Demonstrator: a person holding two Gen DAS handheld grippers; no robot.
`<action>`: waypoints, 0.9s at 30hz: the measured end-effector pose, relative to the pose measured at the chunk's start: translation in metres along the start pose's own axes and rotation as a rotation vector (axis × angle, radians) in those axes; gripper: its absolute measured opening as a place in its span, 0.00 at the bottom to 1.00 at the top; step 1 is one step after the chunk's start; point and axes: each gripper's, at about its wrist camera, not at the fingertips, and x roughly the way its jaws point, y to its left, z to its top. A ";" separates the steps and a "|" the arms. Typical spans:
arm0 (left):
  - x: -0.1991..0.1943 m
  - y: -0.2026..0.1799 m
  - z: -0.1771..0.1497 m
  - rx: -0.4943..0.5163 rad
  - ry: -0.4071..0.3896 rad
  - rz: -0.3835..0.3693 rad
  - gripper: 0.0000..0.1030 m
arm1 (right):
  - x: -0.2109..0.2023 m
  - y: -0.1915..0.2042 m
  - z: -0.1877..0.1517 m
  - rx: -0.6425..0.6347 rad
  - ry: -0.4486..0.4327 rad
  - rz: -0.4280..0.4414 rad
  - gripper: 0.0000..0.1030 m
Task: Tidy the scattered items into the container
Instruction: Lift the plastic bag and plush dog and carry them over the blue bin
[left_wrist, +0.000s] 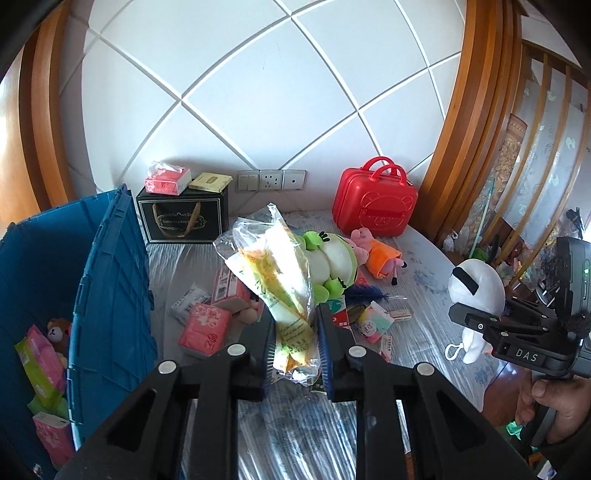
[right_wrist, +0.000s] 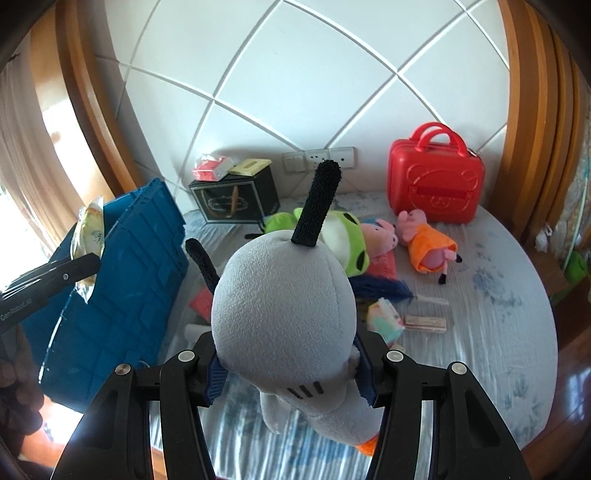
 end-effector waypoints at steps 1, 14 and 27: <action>-0.003 0.003 0.001 0.002 -0.003 -0.004 0.19 | -0.001 0.005 0.000 -0.002 -0.002 -0.001 0.53; -0.047 0.057 0.009 -0.030 -0.065 0.005 0.19 | -0.010 0.075 0.018 -0.081 -0.028 0.023 0.53; -0.095 0.138 0.000 -0.121 -0.112 0.080 0.19 | 0.000 0.169 0.034 -0.194 -0.041 0.113 0.53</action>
